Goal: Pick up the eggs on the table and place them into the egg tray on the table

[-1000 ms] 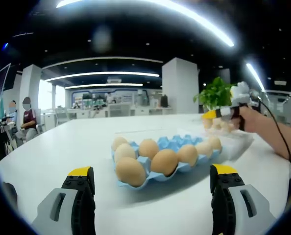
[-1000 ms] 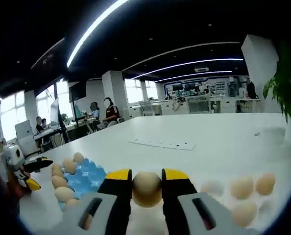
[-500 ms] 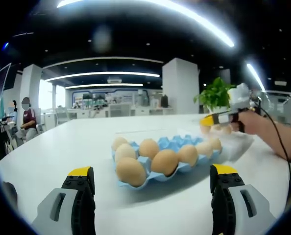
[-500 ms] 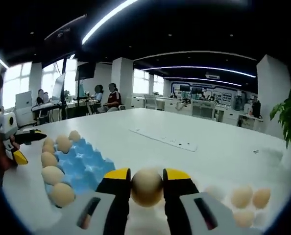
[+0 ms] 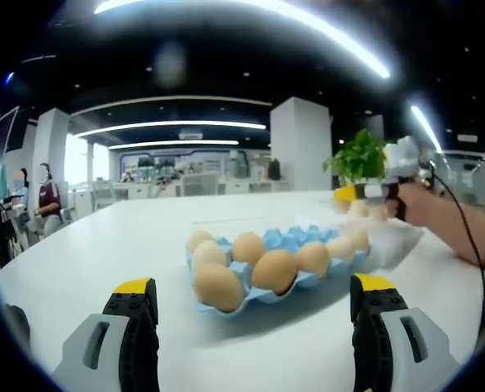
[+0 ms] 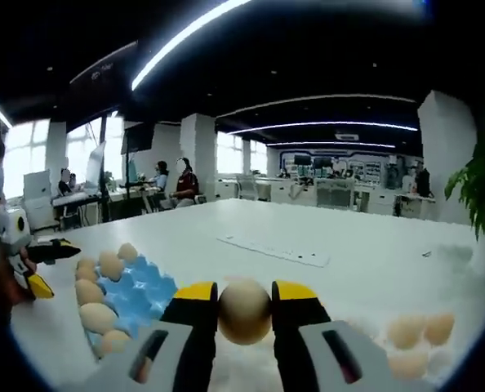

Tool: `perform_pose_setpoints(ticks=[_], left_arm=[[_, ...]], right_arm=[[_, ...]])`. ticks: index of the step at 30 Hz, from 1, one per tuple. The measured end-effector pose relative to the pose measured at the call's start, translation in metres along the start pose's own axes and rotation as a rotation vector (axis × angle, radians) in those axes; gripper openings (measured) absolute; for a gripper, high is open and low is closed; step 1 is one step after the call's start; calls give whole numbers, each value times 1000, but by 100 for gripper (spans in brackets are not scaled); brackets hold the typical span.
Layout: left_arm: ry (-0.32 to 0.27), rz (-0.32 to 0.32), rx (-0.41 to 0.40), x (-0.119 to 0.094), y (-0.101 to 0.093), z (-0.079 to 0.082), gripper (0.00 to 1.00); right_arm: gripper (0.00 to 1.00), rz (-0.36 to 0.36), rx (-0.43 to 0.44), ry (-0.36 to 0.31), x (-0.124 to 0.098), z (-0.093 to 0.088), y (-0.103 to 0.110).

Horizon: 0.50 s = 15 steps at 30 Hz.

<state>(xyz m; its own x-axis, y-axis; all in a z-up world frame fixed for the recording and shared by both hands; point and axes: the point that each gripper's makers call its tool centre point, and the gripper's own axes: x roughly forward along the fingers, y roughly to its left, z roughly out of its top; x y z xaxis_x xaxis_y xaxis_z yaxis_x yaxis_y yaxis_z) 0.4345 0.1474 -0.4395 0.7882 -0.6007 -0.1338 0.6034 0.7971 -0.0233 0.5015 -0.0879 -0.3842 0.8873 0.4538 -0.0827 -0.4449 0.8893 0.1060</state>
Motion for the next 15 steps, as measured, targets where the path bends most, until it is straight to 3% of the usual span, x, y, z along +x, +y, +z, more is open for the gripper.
perform_pose_setpoints(ticks=[3, 5, 8, 12, 15], left_arm=[[5, 0, 8, 1, 0, -1, 100], [10, -2, 15, 1, -1, -1, 100], [9, 0, 23, 0, 0, -1, 100], [14, 0, 25, 0, 0, -2, 100], [13, -7, 23, -1, 0, -2, 100]], right_arm=[[27, 151, 79, -25, 26, 14, 48], [27, 208, 74, 11, 55, 13, 92], [27, 250, 53, 69, 88, 3, 124], [27, 230, 10, 235, 126, -34, 143], [27, 208, -7, 263, 139, -43, 147]])
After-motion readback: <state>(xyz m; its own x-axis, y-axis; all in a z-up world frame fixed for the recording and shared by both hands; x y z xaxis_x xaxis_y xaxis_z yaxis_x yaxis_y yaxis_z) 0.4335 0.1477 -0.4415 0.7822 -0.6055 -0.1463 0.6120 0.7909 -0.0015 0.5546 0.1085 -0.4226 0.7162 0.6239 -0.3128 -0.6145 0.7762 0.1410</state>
